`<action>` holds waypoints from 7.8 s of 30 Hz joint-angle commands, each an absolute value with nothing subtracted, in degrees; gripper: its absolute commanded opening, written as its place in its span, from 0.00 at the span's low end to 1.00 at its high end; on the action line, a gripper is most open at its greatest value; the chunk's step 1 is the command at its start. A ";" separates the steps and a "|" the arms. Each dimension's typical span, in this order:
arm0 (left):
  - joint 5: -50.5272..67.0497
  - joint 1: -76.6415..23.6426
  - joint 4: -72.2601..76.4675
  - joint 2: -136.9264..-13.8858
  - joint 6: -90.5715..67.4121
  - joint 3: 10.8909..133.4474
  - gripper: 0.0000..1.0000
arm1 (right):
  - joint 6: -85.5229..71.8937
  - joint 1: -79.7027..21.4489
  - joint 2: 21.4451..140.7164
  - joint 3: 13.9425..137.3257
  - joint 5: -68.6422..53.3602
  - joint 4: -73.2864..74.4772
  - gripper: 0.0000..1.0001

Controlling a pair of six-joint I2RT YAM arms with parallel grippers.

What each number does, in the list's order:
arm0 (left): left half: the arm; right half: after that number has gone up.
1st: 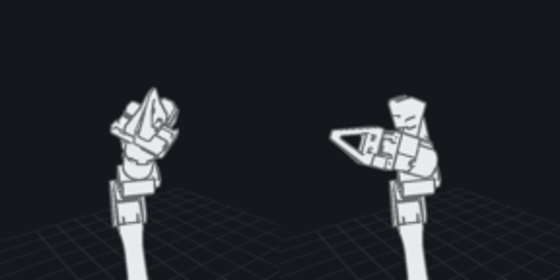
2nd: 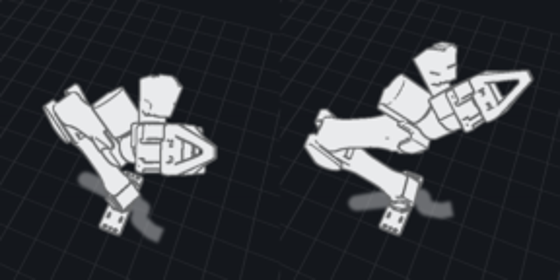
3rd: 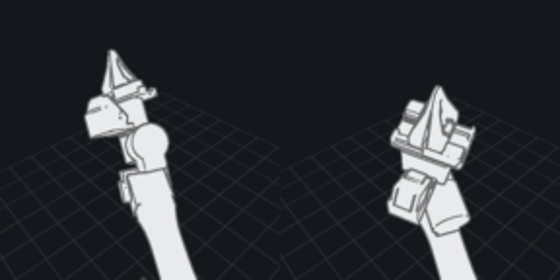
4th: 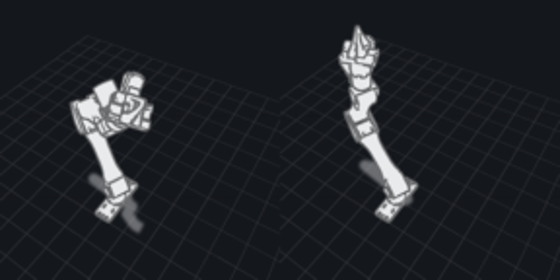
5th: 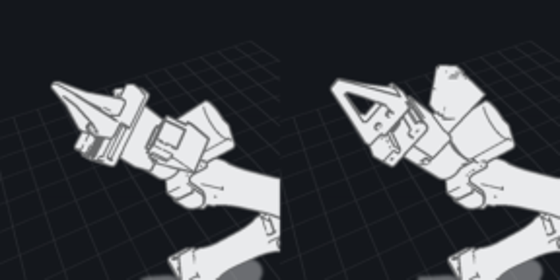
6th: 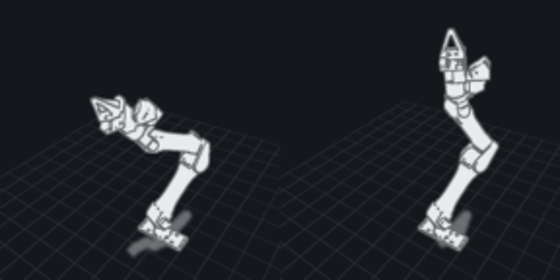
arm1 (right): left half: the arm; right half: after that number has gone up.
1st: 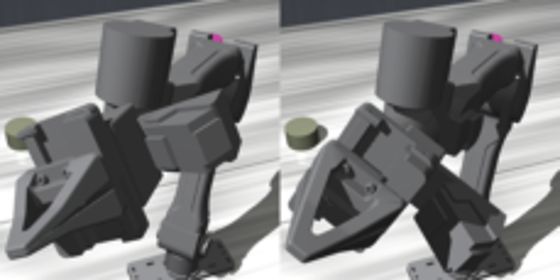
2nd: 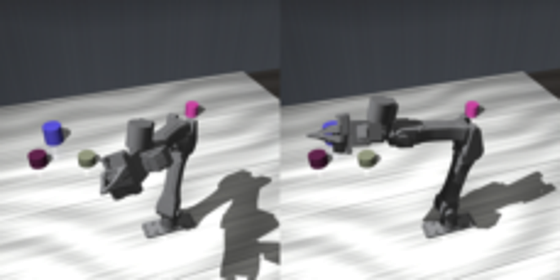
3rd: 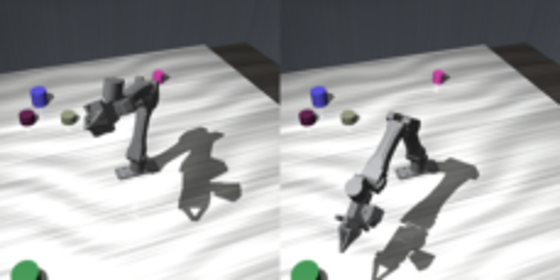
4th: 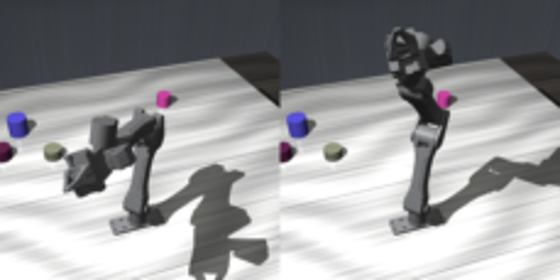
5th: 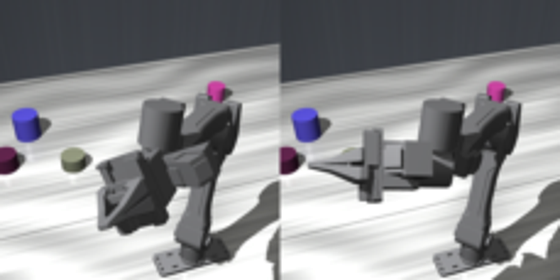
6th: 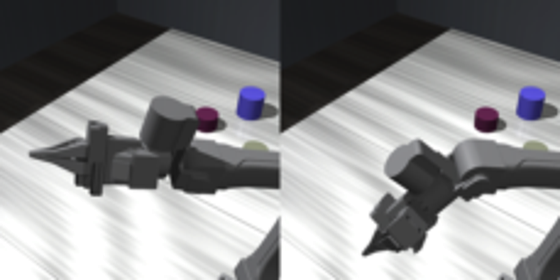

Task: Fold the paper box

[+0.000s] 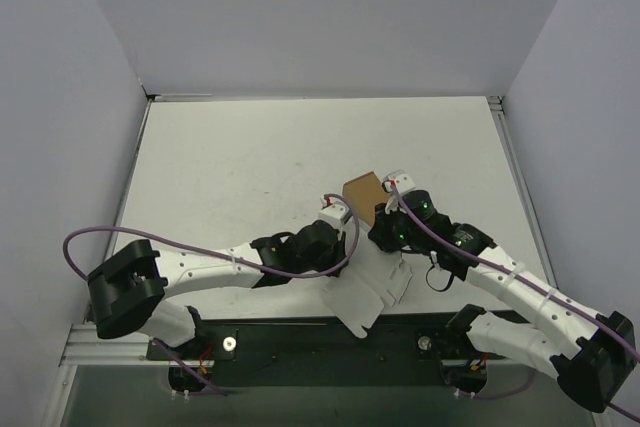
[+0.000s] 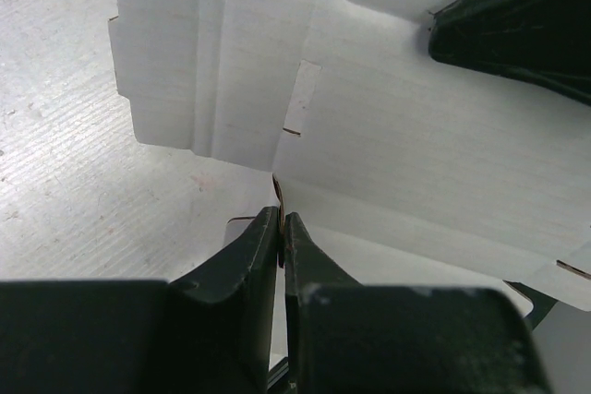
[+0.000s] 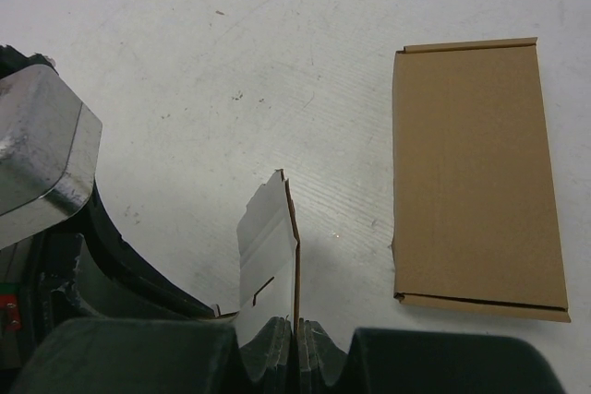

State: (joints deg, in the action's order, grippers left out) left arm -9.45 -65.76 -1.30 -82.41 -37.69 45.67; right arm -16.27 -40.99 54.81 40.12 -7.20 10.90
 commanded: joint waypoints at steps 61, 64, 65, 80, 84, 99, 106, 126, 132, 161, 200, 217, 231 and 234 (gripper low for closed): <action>10.38 -58.09 6.33 -64.77 -11.95 42.54 0.45 | -9.67 -42.63 53.70 42.45 -23.12 10.02 0.00; 8.80 -59.68 6.41 -65.65 -12.04 42.45 0.43 | -9.49 -42.63 53.70 42.45 -22.68 10.02 0.00; 8.62 -60.11 6.85 -65.74 -12.22 42.45 0.42 | -9.41 -42.63 53.79 42.45 -22.76 10.02 0.00; -4.83 -61.08 3.24 -72.07 -14.06 47.37 0.11 | -8.88 -42.63 53.88 41.84 -23.20 9.67 0.00; -6.67 -61.52 4.75 -72.51 -11.96 46.50 0.00 | -9.84 -42.63 54.58 42.01 -21.10 9.49 0.00; -35.06 -61.96 13.26 -63.20 -2.21 32.44 0.00 | -56.46 -44.90 46.23 34.22 8.60 0.45 0.70; -38.23 -62.93 23.89 -61.44 2.19 26.37 0.00 | -73.89 -53.43 53.69 31.02 16.59 -16.07 0.69; -34.80 -66.53 38.75 -62.13 13.35 18.11 0.00 | -89.38 -53.18 72.15 35.59 22.41 -21.80 0.65; -35.59 -68.38 41.92 -64.15 17.57 18.10 0.00 | -90.79 -51.68 73.91 34.63 20.04 -22.94 0.56; -37.27 -71.28 37.62 -68.73 21.98 25.13 0.00 | -86.75 -50.10 76.46 33.93 13.27 -29.09 0.00; -9.05 -56.43 3.43 -52.82 -30.32 25.67 0.92 | -86.13 -51.15 73.21 32.17 15.47 -32.17 0.00; -7.74 -56.43 1.06 -56.07 -16.80 29.79 0.00 | -82.18 -51.15 69.43 31.73 16.26 -27.33 0.46; -10.28 -56.34 -4.48 -57.13 -12.48 32.70 0.00 | -81.74 -51.24 70.23 30.24 14.94 -28.12 0.23; -10.11 -56.34 -4.39 -57.04 -12.66 32.17 0.00 | -81.39 -51.15 70.05 29.27 15.38 -28.12 0.13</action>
State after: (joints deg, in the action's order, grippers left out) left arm -9.65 -56.25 -4.29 -57.56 -14.31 30.72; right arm -82.48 -50.78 70.70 31.00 13.87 -27.92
